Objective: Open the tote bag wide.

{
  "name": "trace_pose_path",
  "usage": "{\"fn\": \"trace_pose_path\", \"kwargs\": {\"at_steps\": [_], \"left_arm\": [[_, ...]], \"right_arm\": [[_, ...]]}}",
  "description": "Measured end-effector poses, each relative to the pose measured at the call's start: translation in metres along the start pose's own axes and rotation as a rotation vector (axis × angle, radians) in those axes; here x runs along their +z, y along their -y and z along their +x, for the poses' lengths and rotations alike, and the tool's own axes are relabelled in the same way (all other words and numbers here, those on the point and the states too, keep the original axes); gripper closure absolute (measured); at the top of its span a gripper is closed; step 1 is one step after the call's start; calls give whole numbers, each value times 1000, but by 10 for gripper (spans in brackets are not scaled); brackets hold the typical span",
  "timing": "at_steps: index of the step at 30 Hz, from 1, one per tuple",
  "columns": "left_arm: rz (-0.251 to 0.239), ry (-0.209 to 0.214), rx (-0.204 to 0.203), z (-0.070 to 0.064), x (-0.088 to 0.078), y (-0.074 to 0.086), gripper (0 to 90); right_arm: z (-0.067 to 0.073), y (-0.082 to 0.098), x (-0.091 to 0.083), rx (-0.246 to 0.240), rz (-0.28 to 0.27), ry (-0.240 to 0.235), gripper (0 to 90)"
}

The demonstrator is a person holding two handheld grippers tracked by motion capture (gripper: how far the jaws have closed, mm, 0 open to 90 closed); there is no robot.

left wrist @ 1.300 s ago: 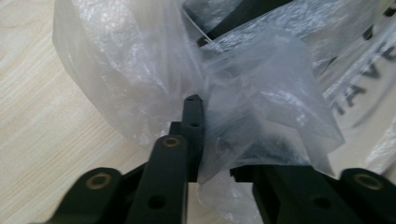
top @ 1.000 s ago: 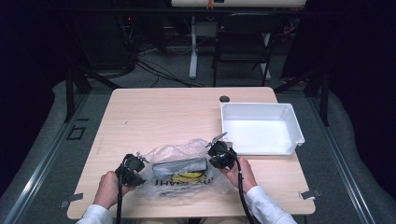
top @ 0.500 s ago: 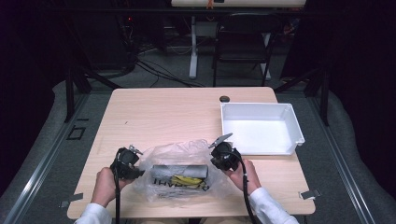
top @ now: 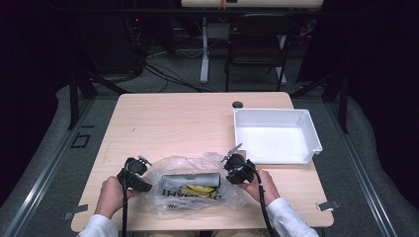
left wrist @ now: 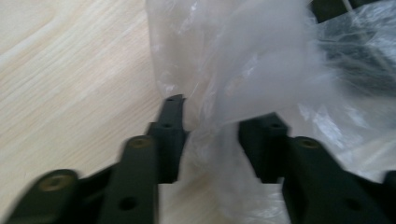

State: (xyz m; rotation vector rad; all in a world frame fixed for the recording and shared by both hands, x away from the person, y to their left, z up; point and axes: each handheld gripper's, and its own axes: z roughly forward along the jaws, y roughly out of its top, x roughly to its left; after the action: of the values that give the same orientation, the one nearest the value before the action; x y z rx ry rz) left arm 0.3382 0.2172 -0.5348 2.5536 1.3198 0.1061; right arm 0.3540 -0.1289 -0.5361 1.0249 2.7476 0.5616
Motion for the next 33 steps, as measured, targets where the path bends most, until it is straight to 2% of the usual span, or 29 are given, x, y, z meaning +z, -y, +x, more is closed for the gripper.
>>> {"fn": "trace_pose_path", "kwargs": {"at_steps": [3, 4, 6, 7, 8, 9, 10, 11, 13, 14, 15, 17, 18, 21, 22, 23, 24, 25, 26, 27, 29, 31, 33], "left_arm": [[-64, 38, -18, 0, -17, 4, 457], [-64, 38, -18, 0, -17, 4, 427], [-111, 47, -16, -5, -30, 5, 410], [-150, 46, -2, -10, -40, 5, 368], [-150, 46, -2, -10, -40, 5, 360], [-192, 38, 20, -19, -51, 4, 353], [-192, 38, 20, -19, -51, 4, 348], [-212, 34, 32, -24, -56, 3, 347], [-261, 45, 75, -39, -65, -1, 347], [-256, 43, 99, -45, -65, -3, 348], [-256, 43, 99, -45, -65, -3, 348], [-244, 47, 133, -55, -60, -6, 364], [-208, 39, 164, -62, -51, -9, 380], [-154, 12, 209, -69, -37, -10, 501], [-154, 12, 209, -69, -37, -10, 542], [-141, 2, 223, -71, -32, -9, 542], [-112, -15, 242, -73, -27, -8, 651], [-112, -15, 242, -73, -27, -8, 689], [-120, -41, 249, -74, -27, -7, 689], [-120, -46, 252, -73, -27, -6, 766], [-129, -41, 254, -72, -28, -5, 858], [-126, -41, 260, -72, -28, -3, 881], [-123, -48, 268, -73, -29, -1, 889]], "right_arm": [[-4, 0, -10, 9, -36, -26, 724], [-5, 0, -13, 21, -59, -32, 713], [-6, 0, -15, 23, -72, -36, 703], [-6, -1, -17, 30, -88, -42, 687], [-6, -1, -18, 34, -97, -46, 682], [-5, -2, -17, 33, -104, -49, 674], [-4, -2, -18, 34, -107, -46, 673], [-4, -2, -18, 34, -109, -45, 670], [-4, -3, -19, 31, -120, -41, 659], [-4, -4, -20, 33, -119, -45, 648], [-4, -4, -20, 38, -138, -35, 639], [-5, -4, -21, 51, -152, -31, 604], [-6, -4, -20, 52, -154, -26, 582], [-7, -5, -14, 68, -140, -27, 547], [-8, -6, -12, 70, -130, -25, 543], [-8, -6, -12, 70, -130, -25, 543], [-7, -6, -6, 78, -127, -27, 564], [-7, -6, -6, 78, -127, -27, 564], [-7, -7, -5, 78, -115, -30, 584], [-7, -7, -2, 76, -113, -34, 617], [-8, -8, 0, 75, -102, -36, 728], [-8, -8, 1, 78, -104, -37, 754], [-8, -7, 2, 84, -103, -40, 821]]}}
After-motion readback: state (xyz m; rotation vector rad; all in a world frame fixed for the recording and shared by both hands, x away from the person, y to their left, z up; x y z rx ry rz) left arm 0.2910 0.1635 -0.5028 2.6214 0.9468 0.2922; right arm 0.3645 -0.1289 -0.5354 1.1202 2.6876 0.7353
